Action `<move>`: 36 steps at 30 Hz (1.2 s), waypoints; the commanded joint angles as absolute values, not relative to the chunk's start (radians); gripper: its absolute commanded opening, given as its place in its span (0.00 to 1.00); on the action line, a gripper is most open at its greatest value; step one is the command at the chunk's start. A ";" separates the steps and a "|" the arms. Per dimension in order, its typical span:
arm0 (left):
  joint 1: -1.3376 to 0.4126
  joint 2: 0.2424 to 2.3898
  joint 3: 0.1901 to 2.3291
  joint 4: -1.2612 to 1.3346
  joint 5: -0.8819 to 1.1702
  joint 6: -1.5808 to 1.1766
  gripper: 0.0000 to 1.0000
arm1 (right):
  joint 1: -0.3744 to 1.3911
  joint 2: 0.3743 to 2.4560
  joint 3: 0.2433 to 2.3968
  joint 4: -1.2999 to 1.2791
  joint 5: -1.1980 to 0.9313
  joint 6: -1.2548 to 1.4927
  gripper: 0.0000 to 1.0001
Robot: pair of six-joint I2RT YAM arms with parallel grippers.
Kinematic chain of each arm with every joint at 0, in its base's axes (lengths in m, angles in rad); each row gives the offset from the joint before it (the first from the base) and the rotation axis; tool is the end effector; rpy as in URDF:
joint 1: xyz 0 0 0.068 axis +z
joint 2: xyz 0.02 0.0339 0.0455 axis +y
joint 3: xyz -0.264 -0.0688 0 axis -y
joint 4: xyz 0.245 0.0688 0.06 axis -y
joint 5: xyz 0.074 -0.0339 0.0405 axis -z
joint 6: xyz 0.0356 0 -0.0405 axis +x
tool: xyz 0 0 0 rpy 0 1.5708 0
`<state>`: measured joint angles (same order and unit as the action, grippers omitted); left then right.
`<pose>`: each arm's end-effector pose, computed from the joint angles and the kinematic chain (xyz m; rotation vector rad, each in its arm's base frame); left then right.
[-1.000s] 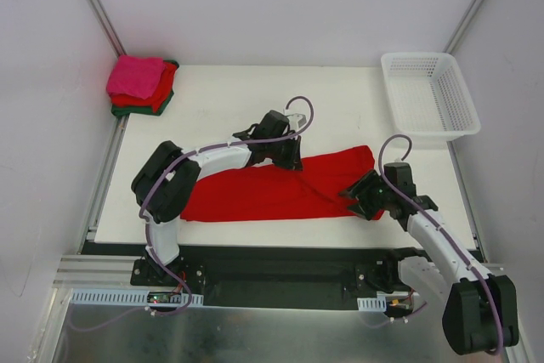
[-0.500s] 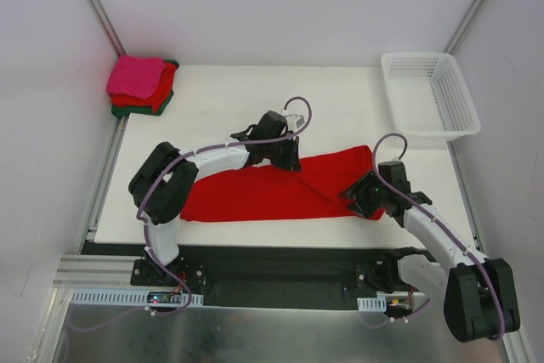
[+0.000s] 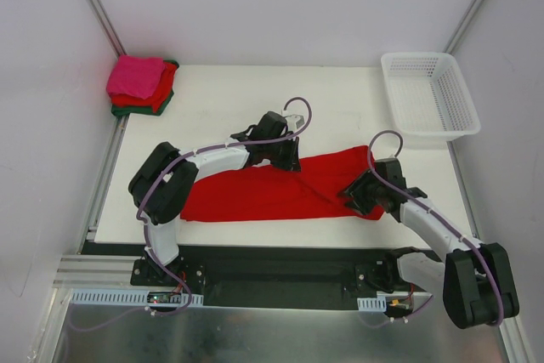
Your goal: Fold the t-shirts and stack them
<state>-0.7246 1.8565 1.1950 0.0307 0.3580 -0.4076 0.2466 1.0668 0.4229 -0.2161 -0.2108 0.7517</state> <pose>0.2997 -0.2819 0.2003 0.5816 2.2761 -0.9946 0.1877 0.0549 0.1631 0.5359 2.4743 0.6844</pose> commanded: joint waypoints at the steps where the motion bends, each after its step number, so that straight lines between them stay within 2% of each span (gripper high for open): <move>1: -0.713 1.795 1.180 0.060 0.373 -0.414 0.00 | 0.261 1.084 0.482 -0.181 -0.189 0.759 0.46; 10: -0.713 1.796 1.175 0.064 0.373 -0.416 0.00 | 0.265 1.117 0.505 -0.173 -0.181 0.753 0.43; 22: -0.712 1.787 1.166 0.064 0.368 -0.414 0.00 | 0.268 1.143 0.509 -0.161 -0.184 0.753 0.27; 29: -0.712 1.783 1.158 0.066 0.370 -0.417 0.00 | 0.272 1.132 0.508 -0.161 -0.183 0.747 0.01; 36: -0.712 1.776 1.147 0.072 0.377 -0.425 0.00 | 0.275 1.043 0.549 -0.251 -0.137 0.700 0.02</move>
